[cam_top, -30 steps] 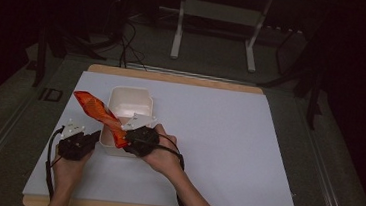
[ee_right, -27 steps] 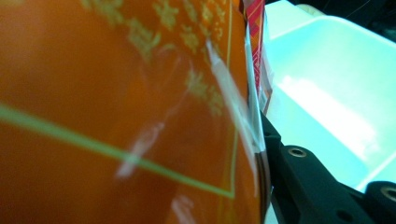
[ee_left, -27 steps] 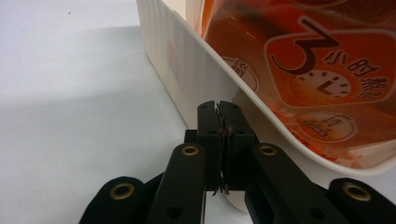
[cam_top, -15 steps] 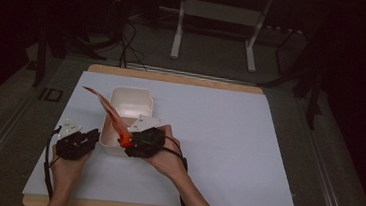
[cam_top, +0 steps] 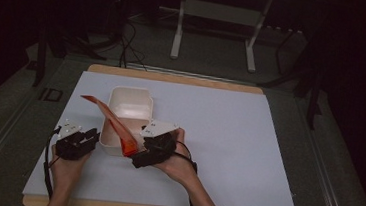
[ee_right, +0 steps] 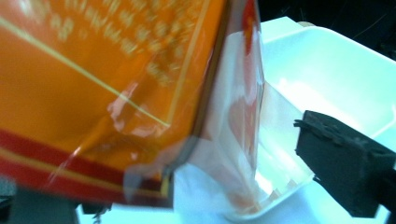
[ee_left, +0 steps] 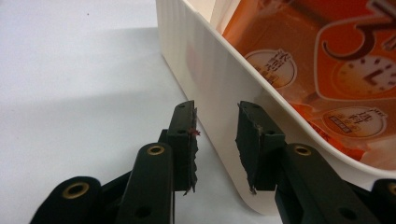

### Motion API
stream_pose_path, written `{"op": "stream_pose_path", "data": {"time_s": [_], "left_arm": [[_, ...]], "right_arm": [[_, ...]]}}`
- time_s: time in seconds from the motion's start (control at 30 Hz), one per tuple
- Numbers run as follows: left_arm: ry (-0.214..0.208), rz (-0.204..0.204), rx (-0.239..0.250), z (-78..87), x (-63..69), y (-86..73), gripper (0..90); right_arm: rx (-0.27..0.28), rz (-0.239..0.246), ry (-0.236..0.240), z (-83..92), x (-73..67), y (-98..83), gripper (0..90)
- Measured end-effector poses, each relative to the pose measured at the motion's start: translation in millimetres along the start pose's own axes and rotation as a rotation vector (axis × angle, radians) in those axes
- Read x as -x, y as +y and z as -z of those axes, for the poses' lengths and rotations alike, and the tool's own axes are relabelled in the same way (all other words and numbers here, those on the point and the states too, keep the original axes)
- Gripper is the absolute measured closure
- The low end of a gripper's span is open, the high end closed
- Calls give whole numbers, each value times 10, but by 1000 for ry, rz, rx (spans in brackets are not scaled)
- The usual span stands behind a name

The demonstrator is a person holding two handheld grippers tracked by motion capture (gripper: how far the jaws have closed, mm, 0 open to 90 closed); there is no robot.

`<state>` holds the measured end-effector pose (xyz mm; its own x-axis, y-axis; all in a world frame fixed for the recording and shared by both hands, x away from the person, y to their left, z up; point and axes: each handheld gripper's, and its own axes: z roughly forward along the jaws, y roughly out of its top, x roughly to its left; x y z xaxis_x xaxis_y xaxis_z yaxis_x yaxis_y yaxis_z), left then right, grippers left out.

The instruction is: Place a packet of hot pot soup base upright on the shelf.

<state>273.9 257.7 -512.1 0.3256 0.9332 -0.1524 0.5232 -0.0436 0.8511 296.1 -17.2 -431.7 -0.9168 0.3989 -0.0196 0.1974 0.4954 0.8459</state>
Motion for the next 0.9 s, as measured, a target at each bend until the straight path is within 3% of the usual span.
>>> {"op": "stream_pose_path", "data": {"time_s": [0.47, 0.77, 0.9], "left_arm": [[3, -8, 2, 0, -2, 0, 675], [15, -11, -2, -2, -1, 0, 673], [31, -7, -3, 3, -8, -1, 672]], "right_arm": [[-24, 13, 56, 234, 20, -253, 124], [-31, -49, 30, 423, 199, -484, 135], [-26, -88, -18, 499, 302, -582, 138]]}}
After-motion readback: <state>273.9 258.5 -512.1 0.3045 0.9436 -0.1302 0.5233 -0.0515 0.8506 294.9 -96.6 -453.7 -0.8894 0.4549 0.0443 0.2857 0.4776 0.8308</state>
